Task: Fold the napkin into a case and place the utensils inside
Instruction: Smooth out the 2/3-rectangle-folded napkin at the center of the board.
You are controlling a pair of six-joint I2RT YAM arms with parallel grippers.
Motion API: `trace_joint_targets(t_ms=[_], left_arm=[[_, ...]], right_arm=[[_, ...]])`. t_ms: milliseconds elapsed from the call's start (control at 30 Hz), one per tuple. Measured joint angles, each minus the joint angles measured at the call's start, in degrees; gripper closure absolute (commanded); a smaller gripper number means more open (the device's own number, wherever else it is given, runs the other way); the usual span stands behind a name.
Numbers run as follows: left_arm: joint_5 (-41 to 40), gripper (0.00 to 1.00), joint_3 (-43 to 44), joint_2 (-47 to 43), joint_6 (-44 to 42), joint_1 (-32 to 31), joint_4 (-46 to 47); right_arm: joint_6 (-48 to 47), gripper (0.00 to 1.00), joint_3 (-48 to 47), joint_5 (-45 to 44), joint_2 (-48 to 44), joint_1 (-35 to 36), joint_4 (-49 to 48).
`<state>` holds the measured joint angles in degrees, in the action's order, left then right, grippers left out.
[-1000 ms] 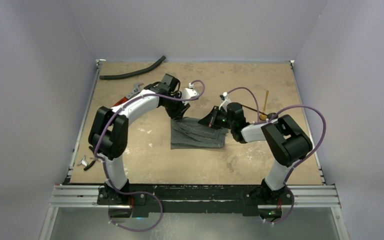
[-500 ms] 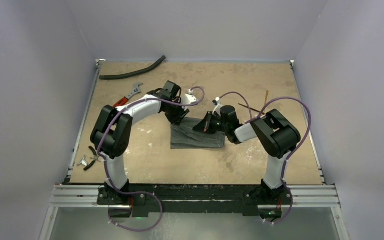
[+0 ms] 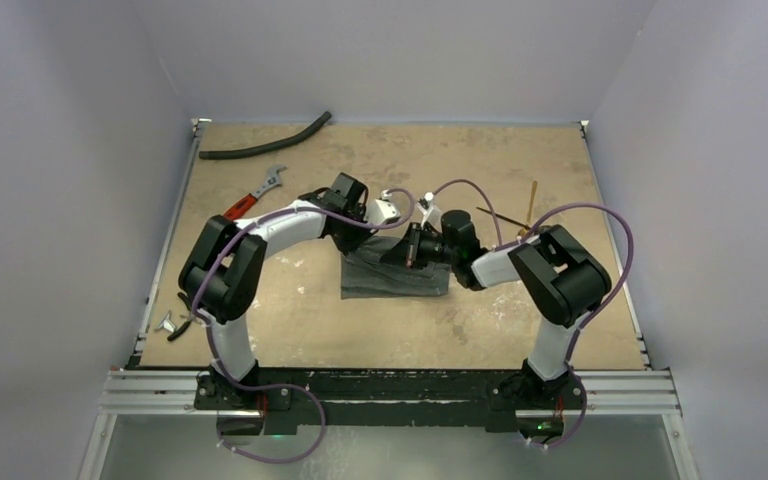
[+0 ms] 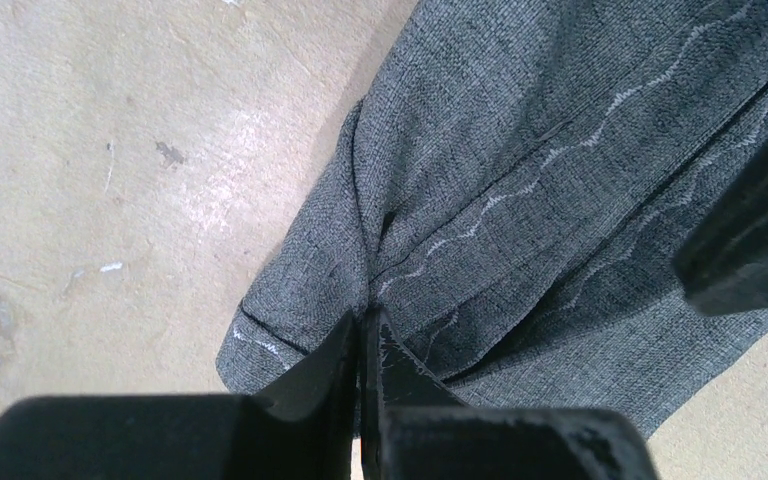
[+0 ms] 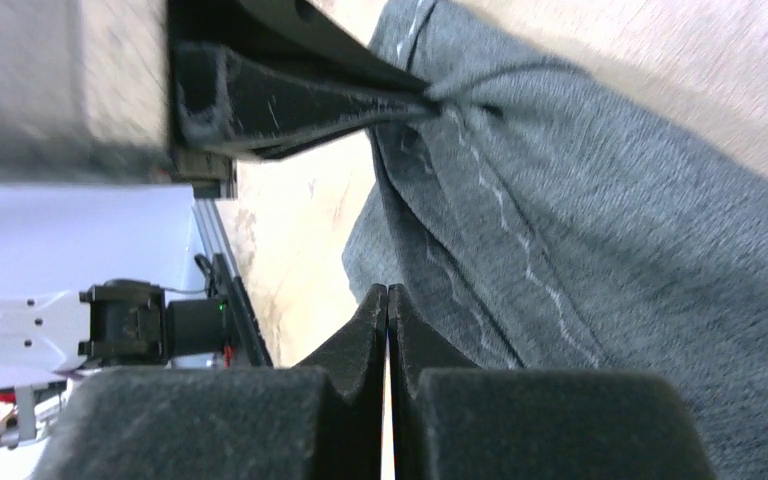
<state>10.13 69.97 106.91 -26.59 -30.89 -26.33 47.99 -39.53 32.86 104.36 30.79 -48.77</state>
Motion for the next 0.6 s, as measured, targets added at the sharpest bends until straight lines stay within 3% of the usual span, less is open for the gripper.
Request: trace_joint_targets(t_ms=[367, 600], left_arm=[[-3.17, 1.00, -2.01, -3.19, 0.70, -0.33, 2.43], [-3.13, 1.00, -3.06, -4.63, 1.62, -0.20, 2.93]], right_arm=[[1.62, 1.00, -0.81, 5.44, 5.11, 1.25, -2.54], [0.66, 1.00, -3.19, 5.31, 4.61, 5.92, -2.84]])
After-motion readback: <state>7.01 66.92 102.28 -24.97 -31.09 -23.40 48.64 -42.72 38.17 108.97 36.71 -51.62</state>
